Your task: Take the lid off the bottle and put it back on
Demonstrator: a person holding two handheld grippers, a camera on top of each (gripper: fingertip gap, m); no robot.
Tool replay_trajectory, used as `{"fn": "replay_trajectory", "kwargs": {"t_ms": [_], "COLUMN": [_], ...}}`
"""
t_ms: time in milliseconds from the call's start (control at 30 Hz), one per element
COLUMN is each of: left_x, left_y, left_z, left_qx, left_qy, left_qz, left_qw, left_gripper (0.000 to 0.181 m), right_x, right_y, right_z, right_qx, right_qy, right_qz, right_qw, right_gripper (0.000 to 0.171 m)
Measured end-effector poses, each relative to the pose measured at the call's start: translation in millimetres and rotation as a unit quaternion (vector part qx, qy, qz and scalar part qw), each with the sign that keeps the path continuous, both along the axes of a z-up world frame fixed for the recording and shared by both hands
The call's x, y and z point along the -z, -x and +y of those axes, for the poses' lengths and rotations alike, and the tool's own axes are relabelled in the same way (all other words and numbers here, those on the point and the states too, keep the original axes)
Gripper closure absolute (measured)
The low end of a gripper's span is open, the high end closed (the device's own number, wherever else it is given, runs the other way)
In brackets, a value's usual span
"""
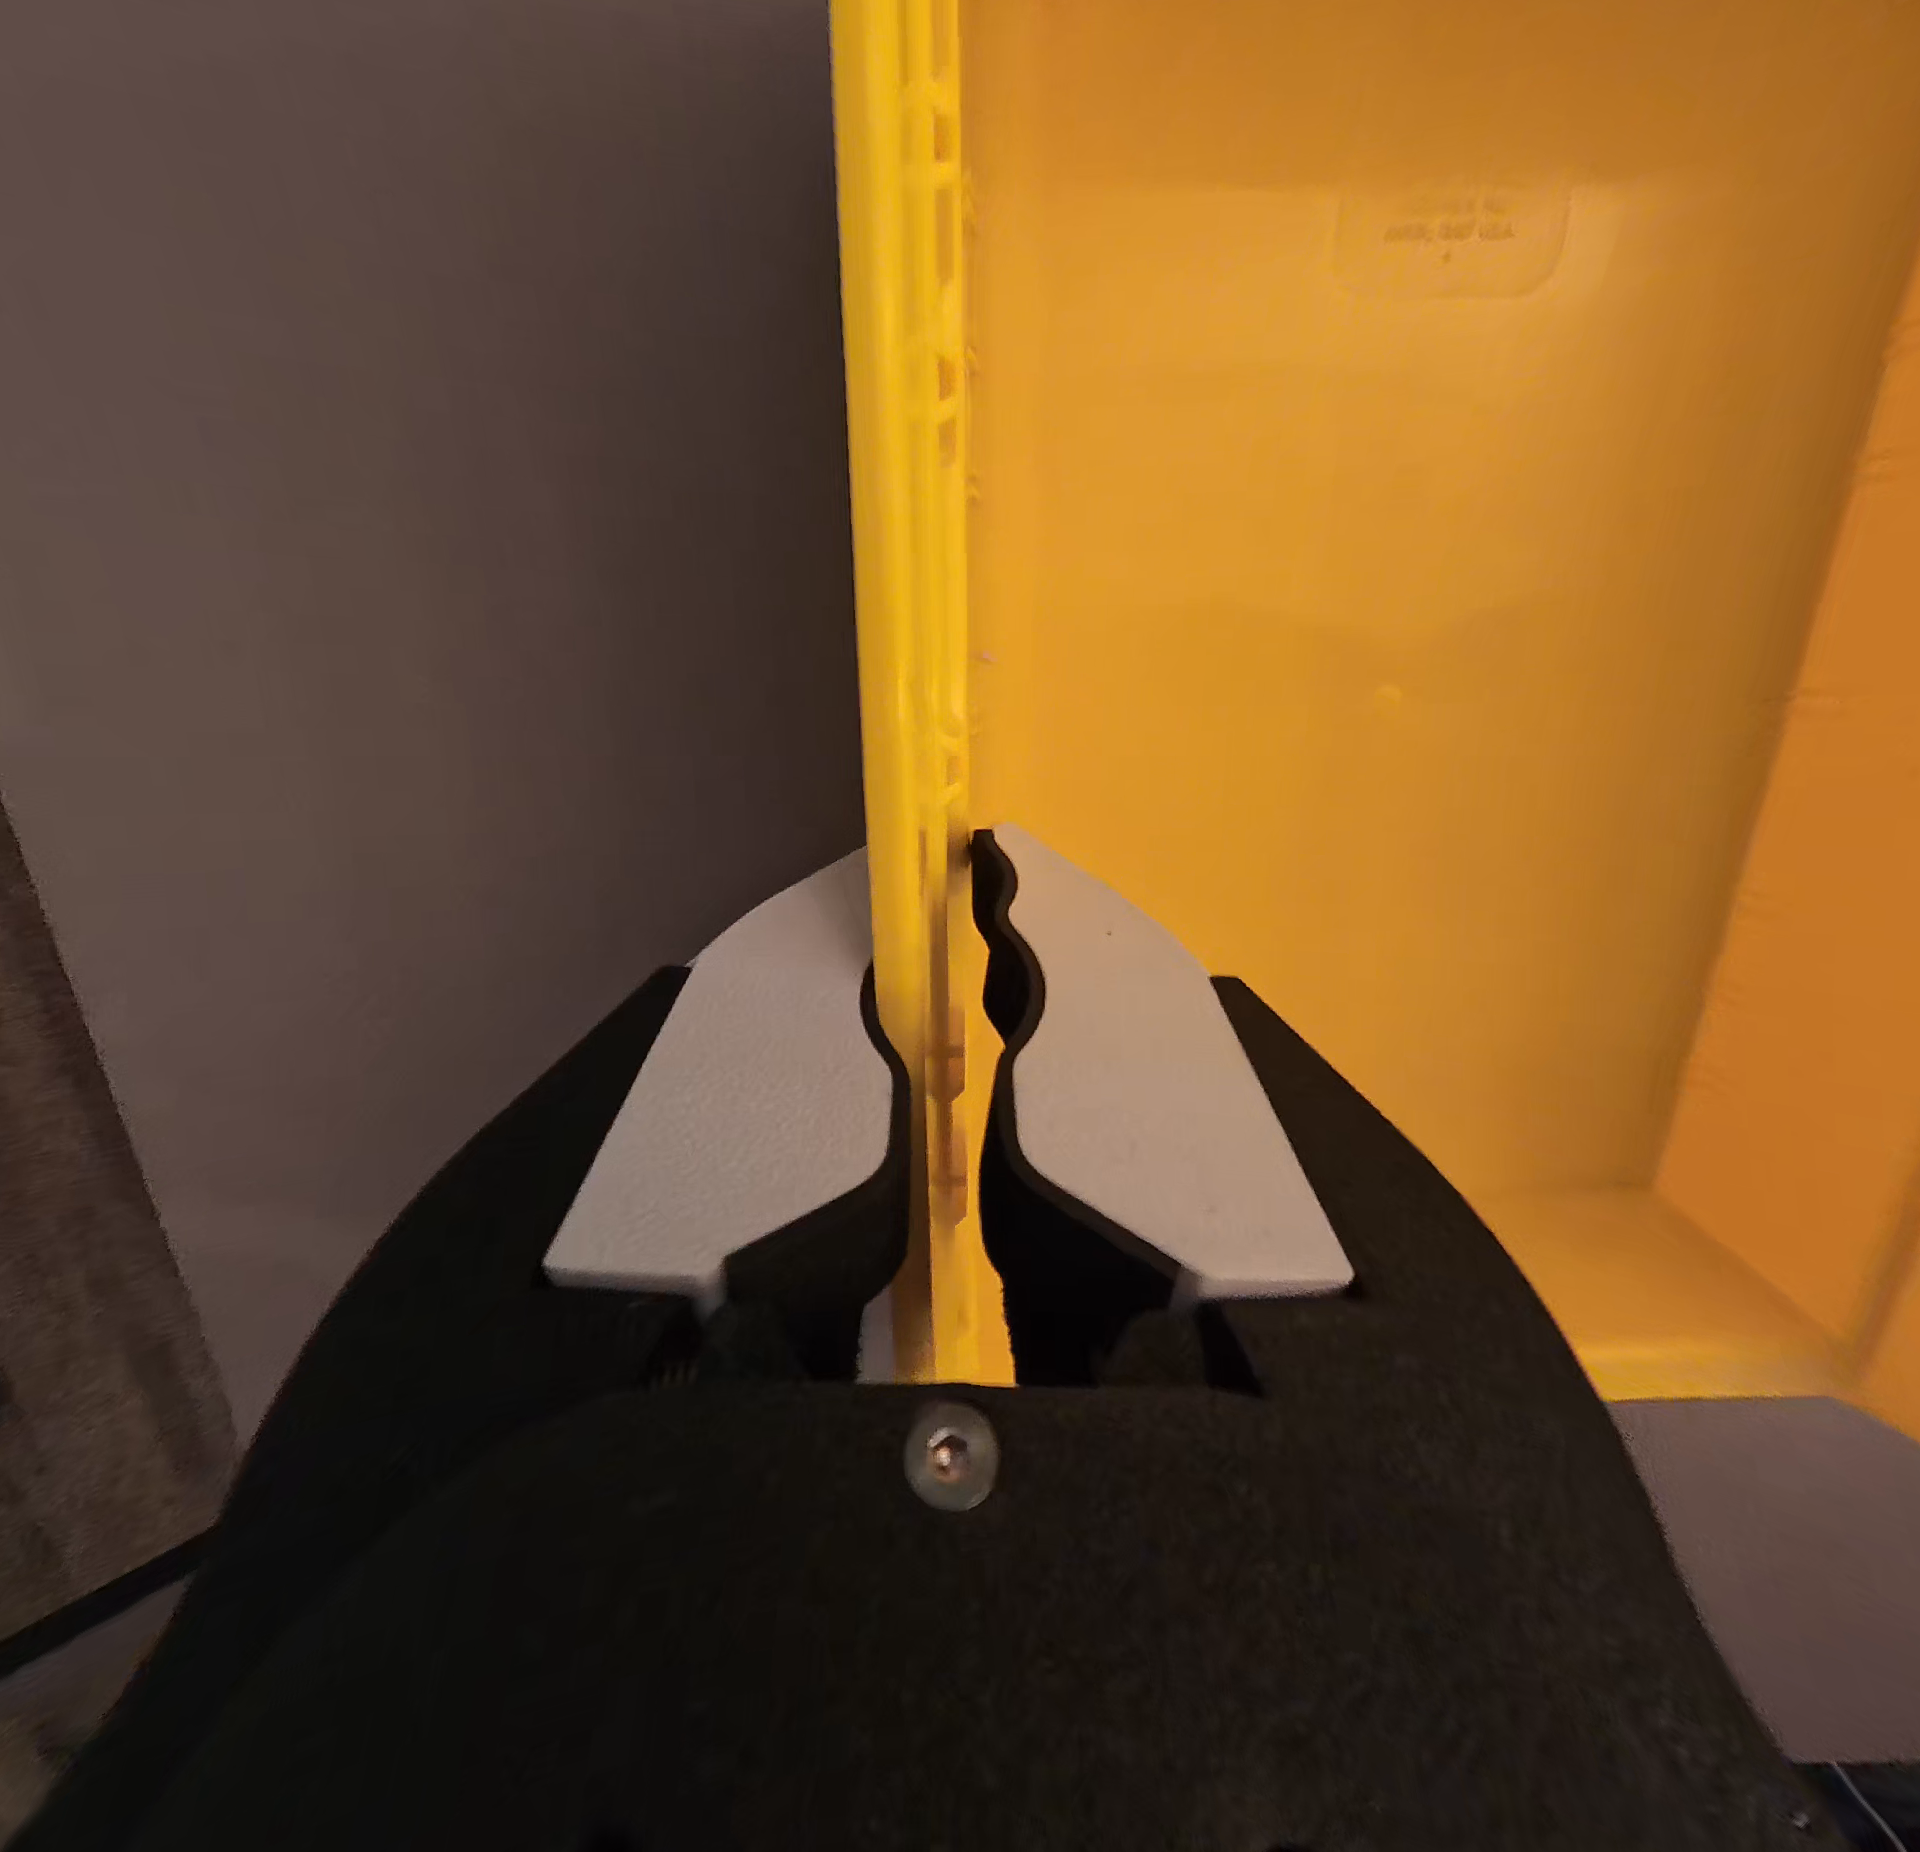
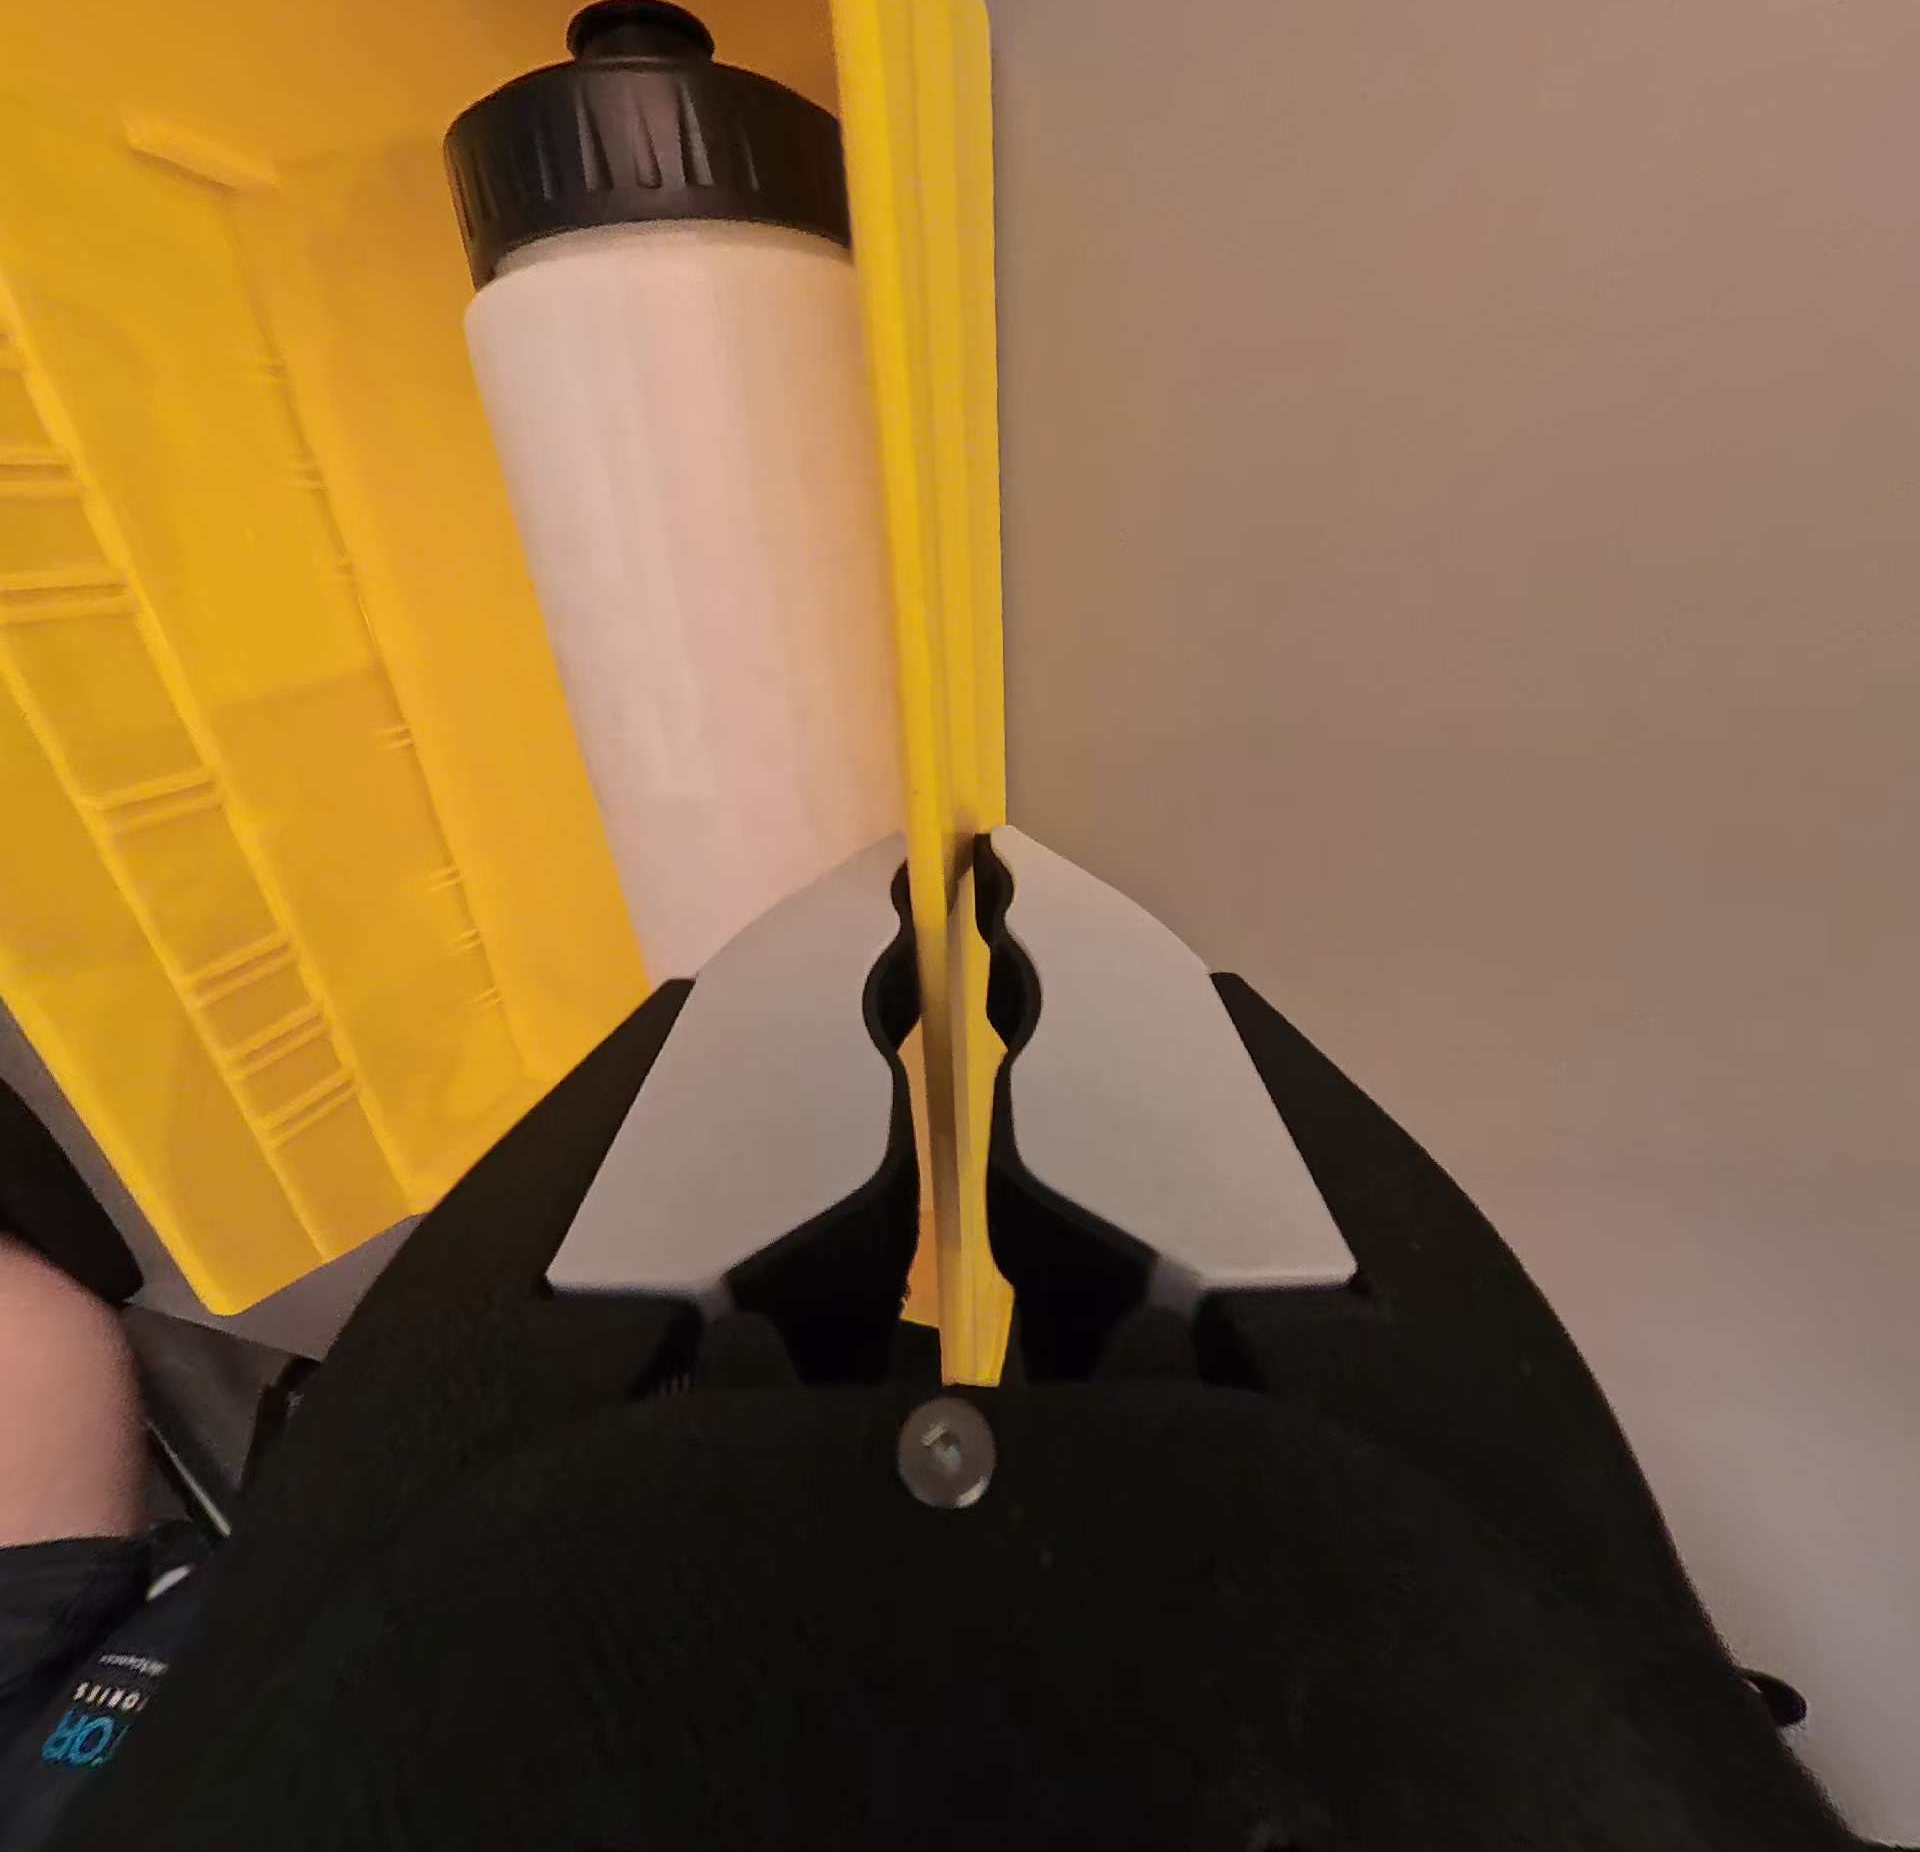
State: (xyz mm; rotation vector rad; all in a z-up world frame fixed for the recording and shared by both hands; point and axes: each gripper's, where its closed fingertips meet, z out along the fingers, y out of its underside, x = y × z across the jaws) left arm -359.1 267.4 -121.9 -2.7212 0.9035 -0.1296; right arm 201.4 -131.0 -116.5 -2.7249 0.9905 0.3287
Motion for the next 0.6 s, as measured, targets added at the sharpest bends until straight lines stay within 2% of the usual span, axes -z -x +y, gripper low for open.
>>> {"fn": "replay_trajectory", "kwargs": {"t_ms": [300,600], "left_x": [1.2,1.5], "left_y": [-6.5,-17.8], "left_z": [-5.1,-12.4], "left_qx": [0.017,0.030], "left_qy": [0.016,0.031], "left_qz": [-0.020,-0.029], "left_qw": [1.000,0.999], "left_gripper": [0.176,0.176], "right_x": [0.1,0.2], "right_y": [41.2,45.8], "right_z": [30.9,34.1], "right_qx": [-0.056,-0.063], "right_qy": [0.014,0.009], "right_qz": [0.003,0.017], "right_qw": [0.998,0.998], "right_gripper": [0.162,0.161]}}
